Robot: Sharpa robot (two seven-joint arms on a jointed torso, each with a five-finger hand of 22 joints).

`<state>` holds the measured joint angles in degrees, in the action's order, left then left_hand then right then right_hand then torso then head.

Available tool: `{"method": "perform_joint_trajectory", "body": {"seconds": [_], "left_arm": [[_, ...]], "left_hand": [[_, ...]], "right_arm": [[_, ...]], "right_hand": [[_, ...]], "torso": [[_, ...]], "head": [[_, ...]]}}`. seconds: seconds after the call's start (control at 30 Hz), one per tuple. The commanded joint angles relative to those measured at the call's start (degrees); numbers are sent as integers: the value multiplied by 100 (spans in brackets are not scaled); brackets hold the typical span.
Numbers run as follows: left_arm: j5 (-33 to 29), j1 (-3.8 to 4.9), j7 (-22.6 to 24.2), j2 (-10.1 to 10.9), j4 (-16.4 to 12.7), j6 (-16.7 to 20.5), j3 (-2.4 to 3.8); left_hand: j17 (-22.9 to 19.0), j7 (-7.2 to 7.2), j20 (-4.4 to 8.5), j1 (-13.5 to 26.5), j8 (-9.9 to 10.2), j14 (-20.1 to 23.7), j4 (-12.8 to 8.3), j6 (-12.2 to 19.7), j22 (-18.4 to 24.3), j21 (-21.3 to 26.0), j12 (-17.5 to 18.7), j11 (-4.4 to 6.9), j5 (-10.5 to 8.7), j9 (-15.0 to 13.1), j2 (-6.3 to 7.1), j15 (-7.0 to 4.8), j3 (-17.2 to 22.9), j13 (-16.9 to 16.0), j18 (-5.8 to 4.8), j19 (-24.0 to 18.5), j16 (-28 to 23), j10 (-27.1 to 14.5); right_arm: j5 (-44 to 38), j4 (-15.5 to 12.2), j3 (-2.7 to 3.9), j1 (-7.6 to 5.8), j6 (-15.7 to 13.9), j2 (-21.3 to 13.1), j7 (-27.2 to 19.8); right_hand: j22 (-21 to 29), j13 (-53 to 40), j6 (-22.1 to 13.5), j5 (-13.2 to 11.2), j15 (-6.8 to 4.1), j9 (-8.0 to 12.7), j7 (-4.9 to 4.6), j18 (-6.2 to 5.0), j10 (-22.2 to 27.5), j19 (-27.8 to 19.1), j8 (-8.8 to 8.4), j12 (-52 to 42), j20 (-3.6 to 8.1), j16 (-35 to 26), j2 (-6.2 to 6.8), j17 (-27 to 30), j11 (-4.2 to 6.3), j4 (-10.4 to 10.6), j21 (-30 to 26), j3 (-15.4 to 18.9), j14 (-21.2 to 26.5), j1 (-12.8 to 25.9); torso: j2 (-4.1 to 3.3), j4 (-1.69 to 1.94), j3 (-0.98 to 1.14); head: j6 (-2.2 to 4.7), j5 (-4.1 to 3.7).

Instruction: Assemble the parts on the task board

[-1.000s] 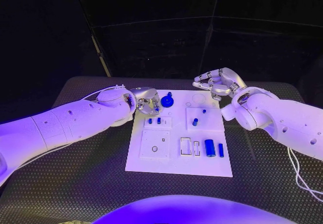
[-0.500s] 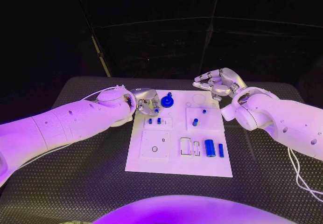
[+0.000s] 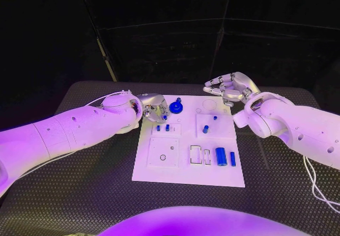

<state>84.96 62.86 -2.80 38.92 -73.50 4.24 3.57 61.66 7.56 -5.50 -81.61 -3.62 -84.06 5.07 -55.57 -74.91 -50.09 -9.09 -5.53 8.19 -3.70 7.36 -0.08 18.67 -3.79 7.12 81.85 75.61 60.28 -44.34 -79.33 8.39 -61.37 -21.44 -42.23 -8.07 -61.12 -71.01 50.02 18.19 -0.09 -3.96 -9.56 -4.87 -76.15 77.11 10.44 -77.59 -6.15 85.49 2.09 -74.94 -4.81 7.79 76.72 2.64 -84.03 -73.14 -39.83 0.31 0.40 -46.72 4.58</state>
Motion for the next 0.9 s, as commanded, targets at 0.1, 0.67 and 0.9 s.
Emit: {"method": "perform_joint_trajectory", "body": {"seconds": [0.1, 0.67, 0.9], "left_arm": [[-34, 6, -48, 41, -6, 48, 6], [-1535, 14, 291, 827, -309, 334, 357], [-4123, 7, 1622, 1186, -522, 1404, 372]], "left_hand": [[-29, 10, -54, -8, 11, -56, -17, 86, -274, 86, 58, -22, -1, 7, 51, 62, -26, 7, -61, -25, -31, -103], [-780, 123, -128, -46, -73, 177, -124, 19, 186, 1374, 147, -91, 3, -25, -49, 120, -186, -19, 137, -343, -485, -399], [-1206, 139, -44, -84, -333, 344, -133, -499, 144, 1204, -279, 47, 12, -97, -174, 17, -11, -135, 107, -335, -788, 392]], "right_arm": [[-37, 27, 3, -10, 66, -7, 19], [-3018, -25, 3, -8, 616, -318, 1044], [-4665, -281, 2, 46, 733, -459, 1582]], "right_hand": [[23, 41, -35, 34, 22, 2, -2, -63, 52, -27, 28, -8, 1, -28, -42, -450, 17, -3, -34, 44, -370, 10], [221, 5215, 682, -568, -30, 25, 101, -97, 1827, -25, 39, 5285, 58, -235, 127, -121, 63, -530, -163, -937, -317, -951], [258, 5526, 739, -611, -45, 25, 187, -99, 1787, -22, -73, 5567, 58, -263, 247, -79, 82, -552, -188, -1070, -308, -954]], "torso": [[-5, -2, -3], [6, -1, -12], [16, -13, 0]], "head": [[11, -9], [179, -245], [272, -411]]}}
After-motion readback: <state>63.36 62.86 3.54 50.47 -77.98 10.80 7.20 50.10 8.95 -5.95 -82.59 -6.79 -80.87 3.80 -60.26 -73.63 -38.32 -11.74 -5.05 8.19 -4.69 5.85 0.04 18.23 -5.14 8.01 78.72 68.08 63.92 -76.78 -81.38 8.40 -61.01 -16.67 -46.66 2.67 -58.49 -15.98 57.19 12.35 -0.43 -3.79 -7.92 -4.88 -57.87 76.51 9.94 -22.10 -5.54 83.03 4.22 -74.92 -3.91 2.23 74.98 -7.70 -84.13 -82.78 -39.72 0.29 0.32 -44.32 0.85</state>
